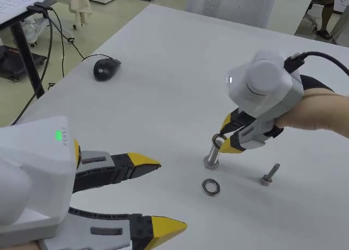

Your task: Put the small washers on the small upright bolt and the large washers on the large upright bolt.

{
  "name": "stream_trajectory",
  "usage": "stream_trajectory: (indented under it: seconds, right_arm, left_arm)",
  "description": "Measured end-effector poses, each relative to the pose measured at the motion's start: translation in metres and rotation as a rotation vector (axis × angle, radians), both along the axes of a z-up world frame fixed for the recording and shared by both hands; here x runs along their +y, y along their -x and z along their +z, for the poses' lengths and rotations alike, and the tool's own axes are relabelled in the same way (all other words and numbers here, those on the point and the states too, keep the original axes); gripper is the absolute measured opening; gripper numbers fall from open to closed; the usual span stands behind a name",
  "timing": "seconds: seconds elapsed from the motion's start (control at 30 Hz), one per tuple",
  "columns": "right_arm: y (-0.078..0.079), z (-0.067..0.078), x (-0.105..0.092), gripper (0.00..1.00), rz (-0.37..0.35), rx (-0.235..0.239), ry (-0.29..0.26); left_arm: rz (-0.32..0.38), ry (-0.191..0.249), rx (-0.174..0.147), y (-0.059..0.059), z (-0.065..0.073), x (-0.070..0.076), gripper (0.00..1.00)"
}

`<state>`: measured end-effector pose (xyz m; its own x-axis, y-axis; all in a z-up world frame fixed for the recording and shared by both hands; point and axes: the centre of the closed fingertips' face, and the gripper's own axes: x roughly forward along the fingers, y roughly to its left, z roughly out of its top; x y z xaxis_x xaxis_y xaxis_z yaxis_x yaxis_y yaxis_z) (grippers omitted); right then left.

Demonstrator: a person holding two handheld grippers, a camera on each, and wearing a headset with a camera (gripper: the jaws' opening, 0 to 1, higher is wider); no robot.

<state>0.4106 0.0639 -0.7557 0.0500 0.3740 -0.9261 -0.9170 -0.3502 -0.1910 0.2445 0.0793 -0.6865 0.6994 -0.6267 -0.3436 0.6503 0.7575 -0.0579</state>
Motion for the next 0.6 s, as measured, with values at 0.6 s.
stream_trajectory:
  seconds: [0.6]
  right_arm:
    - [-0.003, -0.030, 0.003, 0.22, 0.032, 0.004, 0.064]
  left_arm:
    - [0.016, 0.003, 0.001, -0.001, 0.001, 0.004, 0.49]
